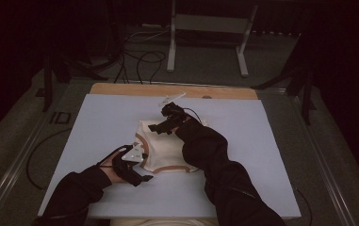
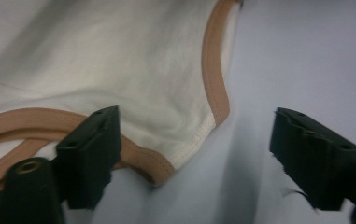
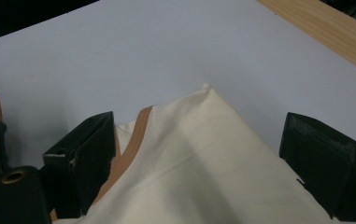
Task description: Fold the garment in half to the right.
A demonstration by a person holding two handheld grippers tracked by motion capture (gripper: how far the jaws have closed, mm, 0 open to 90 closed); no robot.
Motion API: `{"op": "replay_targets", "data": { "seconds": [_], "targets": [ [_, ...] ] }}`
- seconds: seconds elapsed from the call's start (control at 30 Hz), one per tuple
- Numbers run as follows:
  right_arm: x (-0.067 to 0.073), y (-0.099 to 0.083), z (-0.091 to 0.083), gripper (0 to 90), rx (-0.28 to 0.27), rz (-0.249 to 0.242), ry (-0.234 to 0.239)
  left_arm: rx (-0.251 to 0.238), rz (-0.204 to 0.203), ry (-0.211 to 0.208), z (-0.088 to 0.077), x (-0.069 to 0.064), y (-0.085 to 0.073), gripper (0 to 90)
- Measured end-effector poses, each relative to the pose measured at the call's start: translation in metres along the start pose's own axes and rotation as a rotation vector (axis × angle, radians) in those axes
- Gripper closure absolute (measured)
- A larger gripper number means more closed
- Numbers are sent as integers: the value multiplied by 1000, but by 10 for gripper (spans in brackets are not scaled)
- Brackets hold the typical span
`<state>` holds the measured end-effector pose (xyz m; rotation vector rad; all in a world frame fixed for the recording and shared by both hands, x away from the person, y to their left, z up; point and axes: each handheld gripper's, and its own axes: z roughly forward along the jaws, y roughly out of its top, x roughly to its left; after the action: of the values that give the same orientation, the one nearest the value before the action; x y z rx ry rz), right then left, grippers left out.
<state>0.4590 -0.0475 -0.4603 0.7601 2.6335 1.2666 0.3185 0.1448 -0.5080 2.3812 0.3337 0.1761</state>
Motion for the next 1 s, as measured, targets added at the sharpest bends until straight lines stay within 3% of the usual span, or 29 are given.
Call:
{"op": "replay_targets", "data": {
  "seconds": [0.17,0.4,0.47,0.73,0.9,1.0],
  "targets": [
    [1,-1,4,107,10,-3,5,29,9,2,8,6,-1,322],
    [-1,-1,5,107,13,-8,2,20,10,20,12,8,0,489],
    [-1,-1,5,107,14,-7,2,24,24,21,12,8,1,554],
    [0,0,11,107,16,-7,13,5,3,36,14,8,2,828],
    [0,3,18,107,15,-5,19,-14,-17,29,11,9,3,856],
    [1,5,23,109,21,6,21,-15,-9,37,9,9,4,858]
  ]
}}
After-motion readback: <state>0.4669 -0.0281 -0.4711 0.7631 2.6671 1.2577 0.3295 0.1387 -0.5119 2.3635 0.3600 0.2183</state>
